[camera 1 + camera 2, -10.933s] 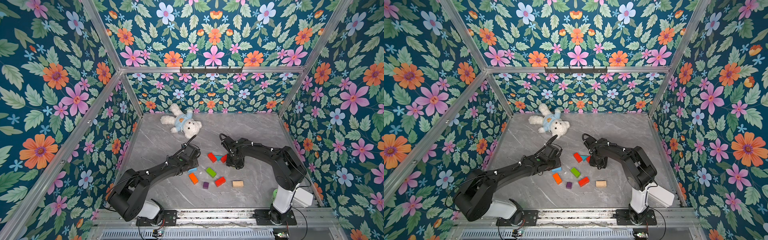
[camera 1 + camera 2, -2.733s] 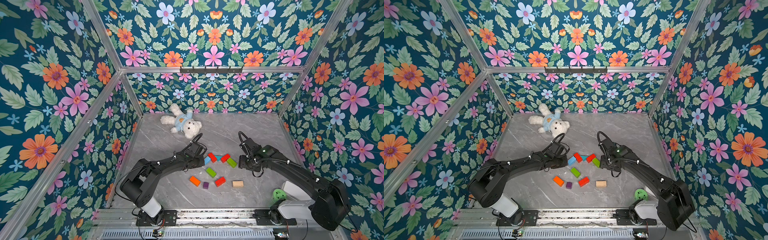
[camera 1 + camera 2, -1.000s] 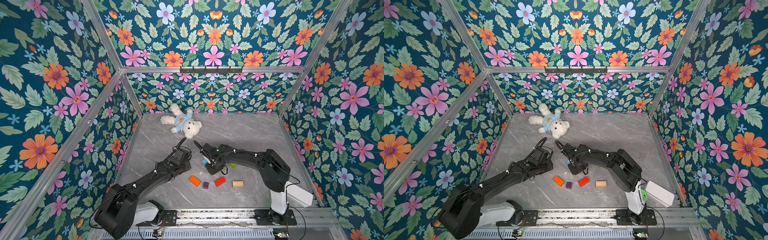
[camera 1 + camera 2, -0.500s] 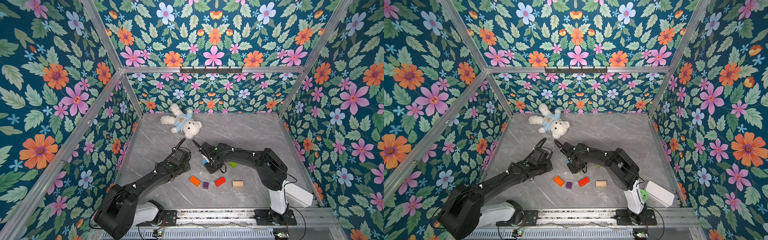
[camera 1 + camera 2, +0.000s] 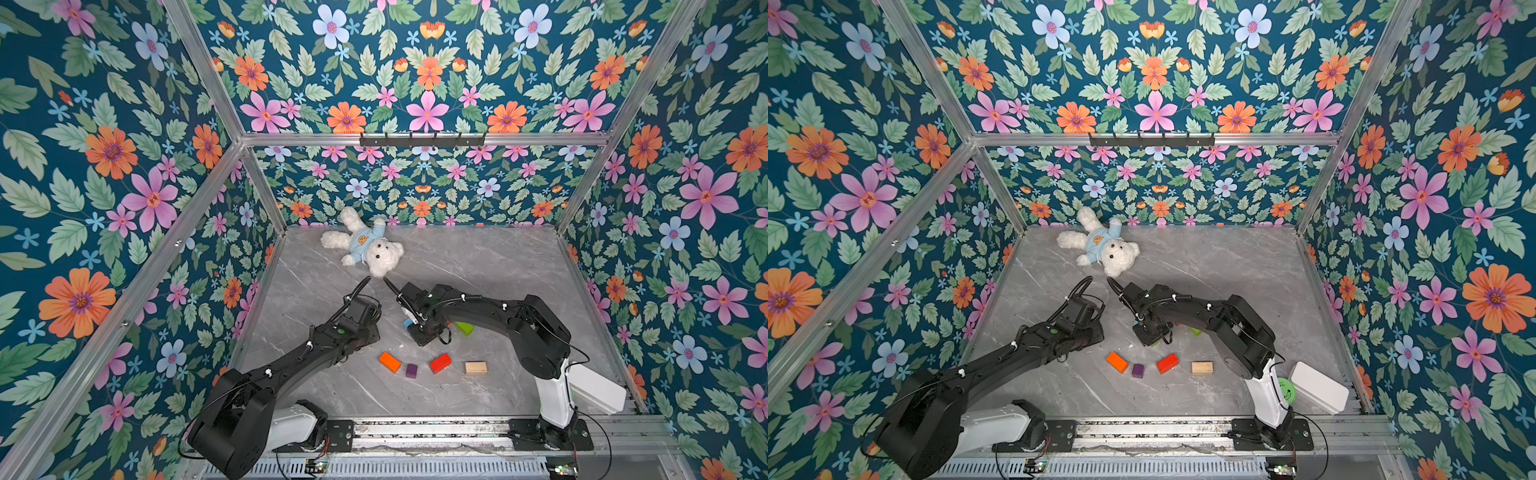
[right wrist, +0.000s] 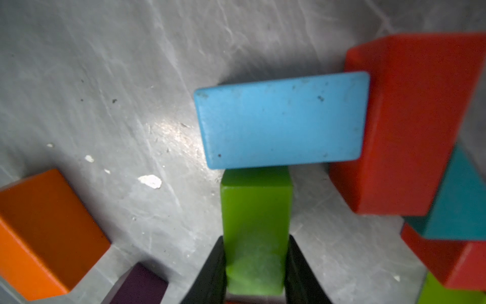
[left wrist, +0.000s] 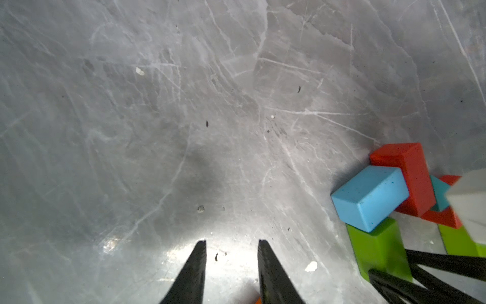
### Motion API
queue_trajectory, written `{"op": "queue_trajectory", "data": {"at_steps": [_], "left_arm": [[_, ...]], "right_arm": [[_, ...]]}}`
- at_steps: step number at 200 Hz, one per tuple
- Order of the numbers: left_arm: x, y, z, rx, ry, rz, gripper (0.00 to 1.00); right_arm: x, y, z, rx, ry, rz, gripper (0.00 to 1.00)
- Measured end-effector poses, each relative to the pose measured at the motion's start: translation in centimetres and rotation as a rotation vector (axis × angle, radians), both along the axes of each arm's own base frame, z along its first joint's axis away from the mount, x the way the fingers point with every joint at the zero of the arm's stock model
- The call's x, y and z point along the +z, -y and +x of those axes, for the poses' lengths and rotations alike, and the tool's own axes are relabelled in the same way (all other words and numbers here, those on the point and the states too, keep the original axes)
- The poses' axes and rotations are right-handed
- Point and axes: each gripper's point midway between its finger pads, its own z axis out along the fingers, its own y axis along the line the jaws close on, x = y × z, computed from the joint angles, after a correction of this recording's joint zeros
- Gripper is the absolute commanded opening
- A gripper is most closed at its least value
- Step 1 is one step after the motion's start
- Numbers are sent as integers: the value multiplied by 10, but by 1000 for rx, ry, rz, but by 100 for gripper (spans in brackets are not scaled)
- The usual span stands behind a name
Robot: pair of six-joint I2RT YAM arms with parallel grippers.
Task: Assemble a heart with building blocks
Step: Assemble the building block at the center of the board.
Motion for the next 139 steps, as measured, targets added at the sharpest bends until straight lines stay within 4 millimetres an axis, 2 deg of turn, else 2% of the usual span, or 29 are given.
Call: {"op": "queue_trajectory", "data": {"at_steps": [139], "left_arm": [[-6,-4,-4,5,-8,5,36]], "right_arm": [[0,-1,1,0,-8,-8,32]]}}
